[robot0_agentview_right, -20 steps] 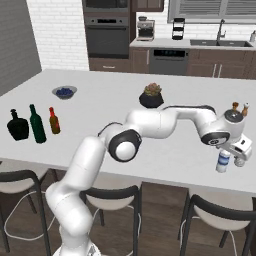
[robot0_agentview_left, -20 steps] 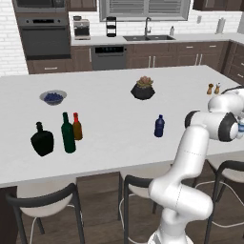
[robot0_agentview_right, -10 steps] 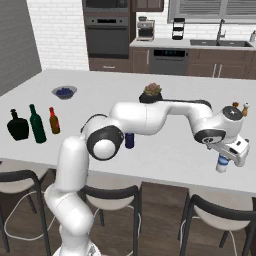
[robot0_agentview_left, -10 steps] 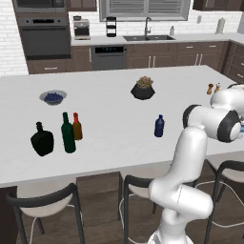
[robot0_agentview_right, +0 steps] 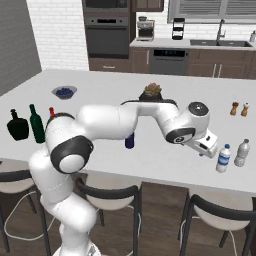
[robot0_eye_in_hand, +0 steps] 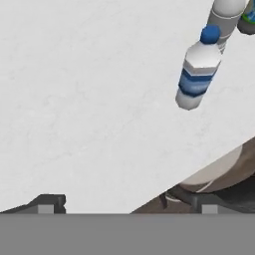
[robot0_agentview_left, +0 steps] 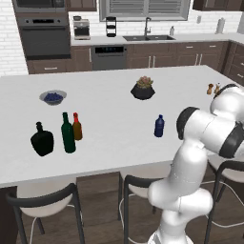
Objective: Move the plastic bottles in the middle to the plastics group, and the glass bottles in the middle to the glass group.
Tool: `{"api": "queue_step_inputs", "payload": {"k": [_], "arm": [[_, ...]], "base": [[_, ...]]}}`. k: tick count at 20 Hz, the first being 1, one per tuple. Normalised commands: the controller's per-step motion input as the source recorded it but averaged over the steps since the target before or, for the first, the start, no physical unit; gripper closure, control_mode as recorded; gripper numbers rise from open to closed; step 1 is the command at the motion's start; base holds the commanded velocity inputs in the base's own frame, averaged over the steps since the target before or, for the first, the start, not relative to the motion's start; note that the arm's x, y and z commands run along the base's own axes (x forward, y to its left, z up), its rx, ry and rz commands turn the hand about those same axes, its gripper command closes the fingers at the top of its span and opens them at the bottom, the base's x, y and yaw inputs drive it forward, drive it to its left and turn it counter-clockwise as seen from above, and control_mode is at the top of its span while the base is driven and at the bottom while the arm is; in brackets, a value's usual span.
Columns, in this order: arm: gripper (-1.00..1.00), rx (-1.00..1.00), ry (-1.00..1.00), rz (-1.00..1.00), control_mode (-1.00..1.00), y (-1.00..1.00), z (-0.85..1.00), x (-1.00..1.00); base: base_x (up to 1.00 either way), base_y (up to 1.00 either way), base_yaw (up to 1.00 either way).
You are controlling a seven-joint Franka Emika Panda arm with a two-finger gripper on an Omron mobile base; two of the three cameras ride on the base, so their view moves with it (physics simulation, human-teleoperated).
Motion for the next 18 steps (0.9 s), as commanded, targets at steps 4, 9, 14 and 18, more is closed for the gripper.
{"api": "queue_step_inputs", "payload": {"k": [4, 9, 14, 18], "arm": [[-1.0, -0.12, 0.13, 0.28, -1.0, 1.0, 0.18, 0.04], [-1.0, -0.15, 0.15, 0.4, -1.0, 1.0, 0.04, 0.06], [-1.0, -0.07, 0.03, 0.39, -1.0, 1.0, 0.0, 0.14], [-1.0, 0.07, -0.14, 0.24, -1.0, 0.58, -0.09, 0.0]], "base": [[0.0, 0.0, 0.0], [0.0, 0.0, 0.0], [0.0, 0.0, 0.0], [0.0, 0.0, 0.0]]}}
